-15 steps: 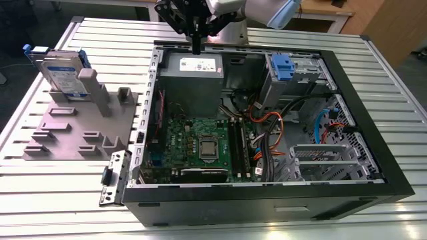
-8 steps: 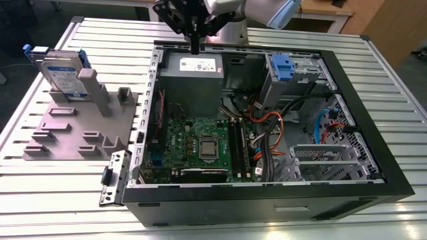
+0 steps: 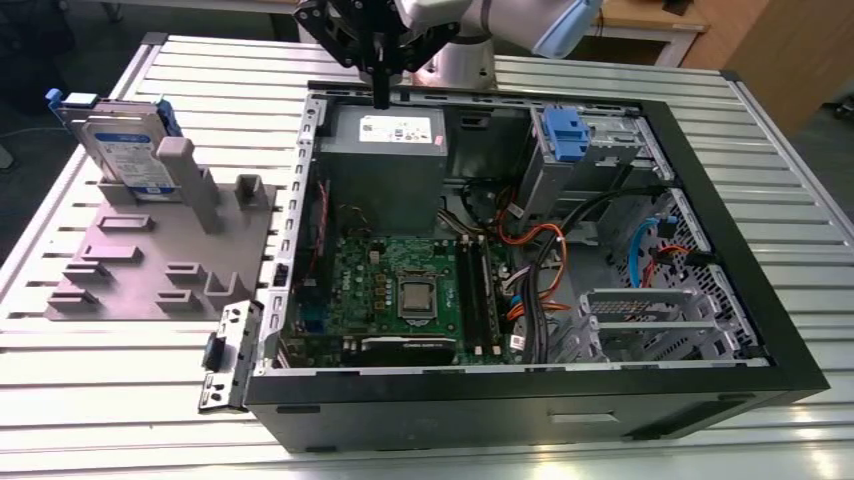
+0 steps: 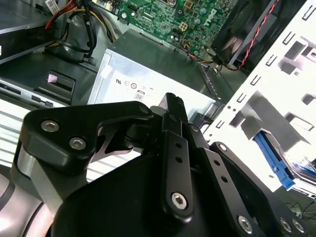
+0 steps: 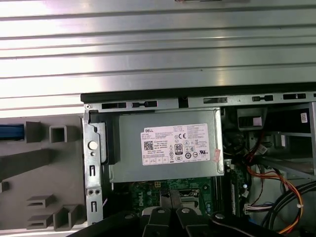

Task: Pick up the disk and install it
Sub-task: 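Reach for the disk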

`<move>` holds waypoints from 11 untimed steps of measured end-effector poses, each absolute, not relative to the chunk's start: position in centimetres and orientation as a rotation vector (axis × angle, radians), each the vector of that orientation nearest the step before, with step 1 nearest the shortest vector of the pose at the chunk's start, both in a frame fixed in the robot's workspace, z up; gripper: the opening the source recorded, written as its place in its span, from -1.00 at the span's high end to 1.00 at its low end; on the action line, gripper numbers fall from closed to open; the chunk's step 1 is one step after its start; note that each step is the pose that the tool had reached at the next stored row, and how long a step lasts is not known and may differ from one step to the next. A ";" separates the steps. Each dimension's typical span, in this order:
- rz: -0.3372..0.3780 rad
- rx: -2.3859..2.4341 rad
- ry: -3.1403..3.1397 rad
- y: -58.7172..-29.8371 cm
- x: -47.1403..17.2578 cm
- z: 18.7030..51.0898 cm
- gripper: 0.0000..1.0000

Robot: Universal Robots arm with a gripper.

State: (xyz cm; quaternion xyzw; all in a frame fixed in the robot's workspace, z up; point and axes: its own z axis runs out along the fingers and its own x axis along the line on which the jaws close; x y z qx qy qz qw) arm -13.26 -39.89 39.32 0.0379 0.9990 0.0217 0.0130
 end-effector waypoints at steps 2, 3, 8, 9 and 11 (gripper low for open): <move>0.068 0.118 3.113 -39.9 -14.0 39.3 0.79; 0.068 0.118 3.113 -39.9 -14.0 39.3 0.79; 0.068 0.118 3.113 -39.9 -14.2 39.3 0.79; 0.068 0.118 3.112 -39.9 -14.3 39.3 0.79; 0.068 0.118 3.112 -39.9 -14.4 39.3 0.79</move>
